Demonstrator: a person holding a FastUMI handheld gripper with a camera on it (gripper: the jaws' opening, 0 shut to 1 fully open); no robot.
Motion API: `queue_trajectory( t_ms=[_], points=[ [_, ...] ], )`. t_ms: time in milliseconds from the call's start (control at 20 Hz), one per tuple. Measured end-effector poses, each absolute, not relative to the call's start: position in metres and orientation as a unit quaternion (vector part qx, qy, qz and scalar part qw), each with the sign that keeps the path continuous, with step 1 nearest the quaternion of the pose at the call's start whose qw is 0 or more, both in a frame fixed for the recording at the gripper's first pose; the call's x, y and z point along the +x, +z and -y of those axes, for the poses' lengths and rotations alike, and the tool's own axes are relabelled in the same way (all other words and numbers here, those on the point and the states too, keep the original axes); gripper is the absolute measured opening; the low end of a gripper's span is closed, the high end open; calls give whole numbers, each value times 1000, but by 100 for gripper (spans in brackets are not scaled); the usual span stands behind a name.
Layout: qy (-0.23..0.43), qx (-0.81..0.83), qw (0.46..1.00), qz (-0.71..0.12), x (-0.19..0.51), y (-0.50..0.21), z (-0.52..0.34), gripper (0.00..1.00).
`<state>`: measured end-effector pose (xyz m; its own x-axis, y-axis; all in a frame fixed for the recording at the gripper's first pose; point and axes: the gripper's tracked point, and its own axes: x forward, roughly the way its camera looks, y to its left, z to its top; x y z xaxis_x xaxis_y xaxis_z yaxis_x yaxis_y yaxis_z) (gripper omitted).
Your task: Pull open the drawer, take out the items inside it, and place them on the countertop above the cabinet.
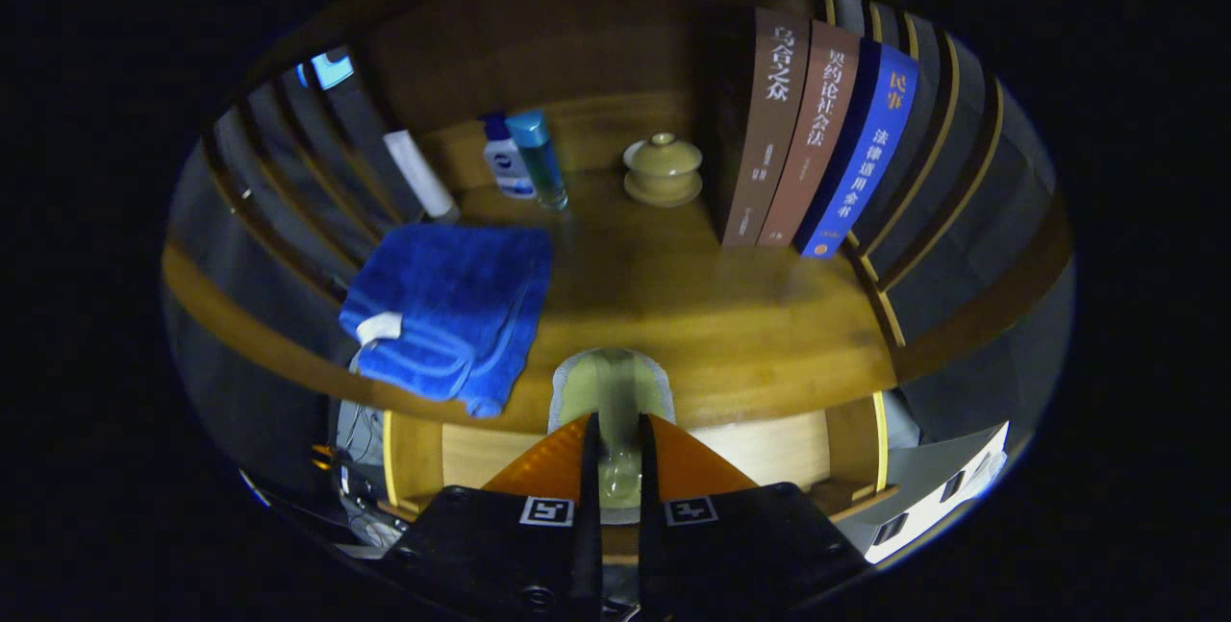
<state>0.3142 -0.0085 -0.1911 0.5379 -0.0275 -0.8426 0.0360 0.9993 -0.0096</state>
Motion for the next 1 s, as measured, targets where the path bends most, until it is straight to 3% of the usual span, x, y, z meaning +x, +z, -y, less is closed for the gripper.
queue_trajectory(
  t_ms=[500, 650, 1000],
  points=[
    [-54, 20, 901, -429, 378, -222, 24, 19],
    [-45, 13, 906, -422, 380, -229, 23, 26],
    [-25, 55, 917, -395, 360, -224, 22, 100]
  ],
)
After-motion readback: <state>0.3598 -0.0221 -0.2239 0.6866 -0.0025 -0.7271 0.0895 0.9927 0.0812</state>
